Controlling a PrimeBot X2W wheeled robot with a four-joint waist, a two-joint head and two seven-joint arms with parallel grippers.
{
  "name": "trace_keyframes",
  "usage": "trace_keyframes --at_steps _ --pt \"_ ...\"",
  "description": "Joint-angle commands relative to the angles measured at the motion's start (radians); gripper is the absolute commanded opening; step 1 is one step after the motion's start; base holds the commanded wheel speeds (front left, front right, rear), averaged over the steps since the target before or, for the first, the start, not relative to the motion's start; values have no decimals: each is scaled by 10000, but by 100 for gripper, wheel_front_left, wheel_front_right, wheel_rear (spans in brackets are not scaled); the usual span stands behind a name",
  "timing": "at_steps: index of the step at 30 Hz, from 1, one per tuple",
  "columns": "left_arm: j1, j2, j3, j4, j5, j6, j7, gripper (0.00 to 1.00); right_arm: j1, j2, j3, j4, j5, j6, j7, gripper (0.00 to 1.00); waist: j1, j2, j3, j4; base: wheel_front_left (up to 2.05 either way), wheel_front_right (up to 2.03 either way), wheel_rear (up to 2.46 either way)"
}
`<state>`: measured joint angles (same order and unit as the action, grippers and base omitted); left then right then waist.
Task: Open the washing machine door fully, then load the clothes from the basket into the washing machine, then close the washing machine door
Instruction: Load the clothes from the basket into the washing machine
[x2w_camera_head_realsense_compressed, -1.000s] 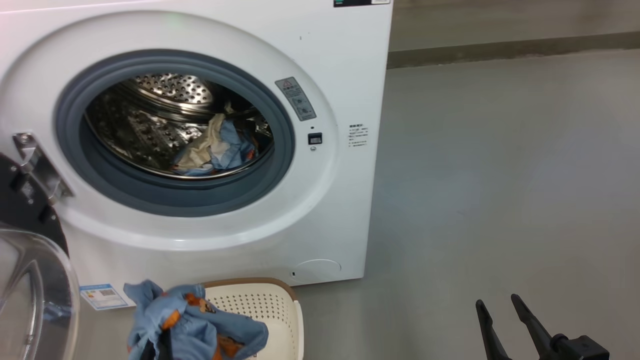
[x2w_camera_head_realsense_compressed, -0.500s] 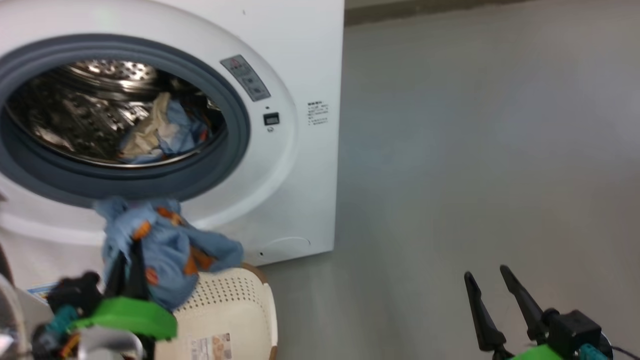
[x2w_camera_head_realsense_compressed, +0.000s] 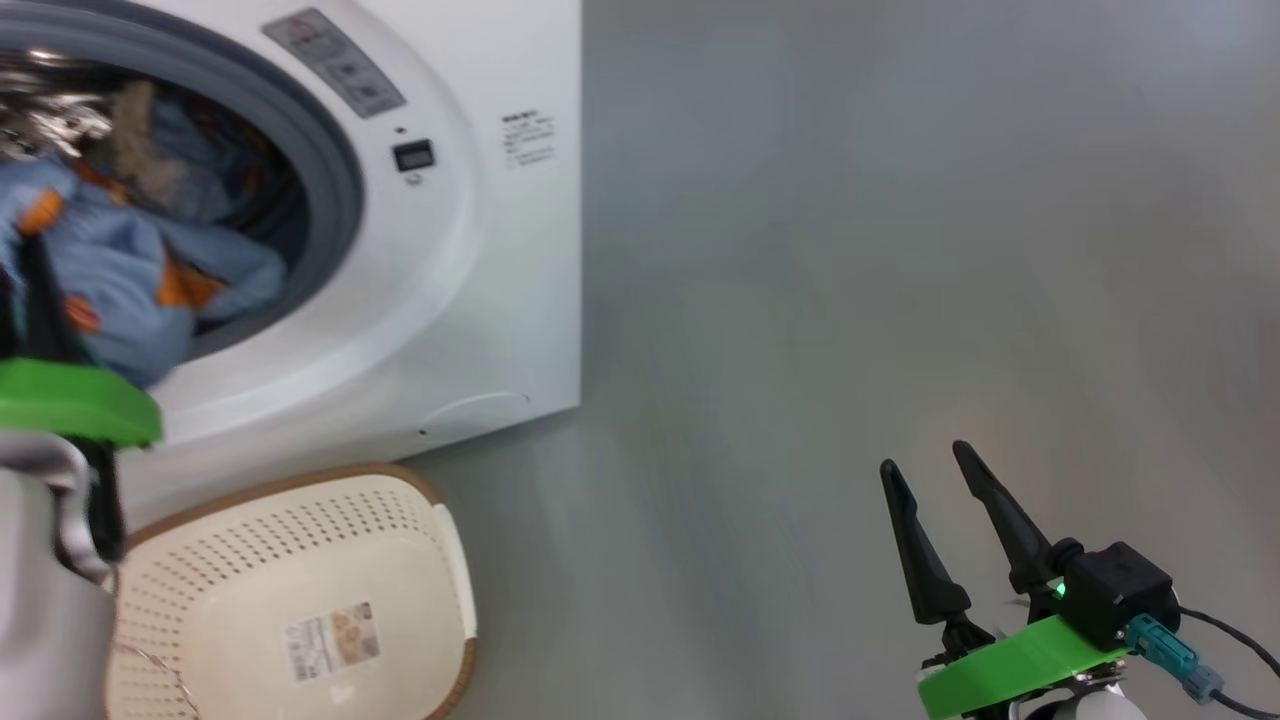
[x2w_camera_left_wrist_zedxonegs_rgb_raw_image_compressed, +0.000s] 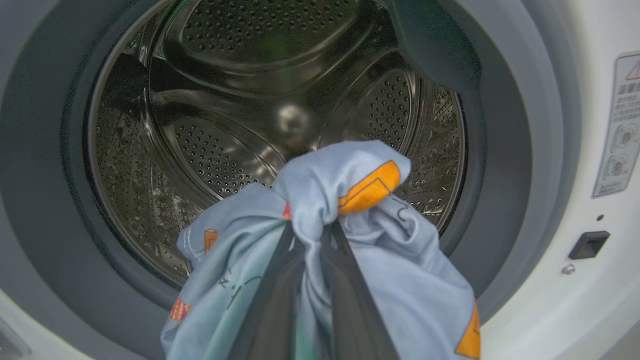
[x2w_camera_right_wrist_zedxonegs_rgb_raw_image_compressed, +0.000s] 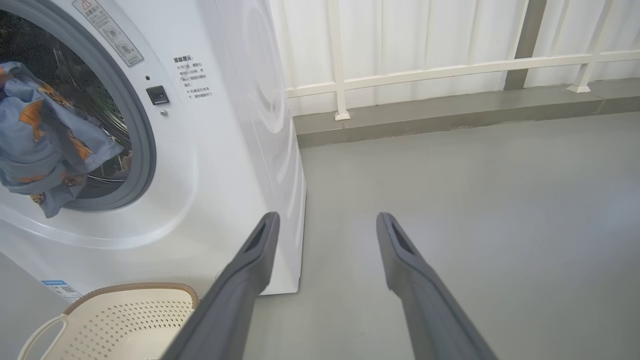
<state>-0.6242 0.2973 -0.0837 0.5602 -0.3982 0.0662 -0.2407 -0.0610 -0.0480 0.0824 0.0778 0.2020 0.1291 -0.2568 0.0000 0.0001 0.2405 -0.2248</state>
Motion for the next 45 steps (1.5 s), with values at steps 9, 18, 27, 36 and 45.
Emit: trace_keyframes --at_steps 9,18,27,36,45 --pt "-2276 1486 681 1169 625 115 -202 0 -474 -23 730 -318 385 16 -49 100 0 -1 1853 -1388 0 0 0" --pt "-3707 2163 810 1674 1445 103 -208 0 -823 -23 1146 -539 449 16 -49 100 0 -1 2972 -1860 0 0 0" --pt "-4643 2936 1346 1571 1875 51 -209 0 -859 -22 1538 -583 809 16 -49 100 0 -1 3935 -2429 0 0 0" --pt "-6026 3577 1100 1429 2596 -63 -210 0 -774 -22 1798 -664 960 16 -49 100 0 -1 4808 -2689 0 0 0" --pt "-7367 3886 875 1369 3121 -53 -210 0 -876 -22 1655 -791 1021 16 -49 100 0 -1 5441 -2667 0 0 0"
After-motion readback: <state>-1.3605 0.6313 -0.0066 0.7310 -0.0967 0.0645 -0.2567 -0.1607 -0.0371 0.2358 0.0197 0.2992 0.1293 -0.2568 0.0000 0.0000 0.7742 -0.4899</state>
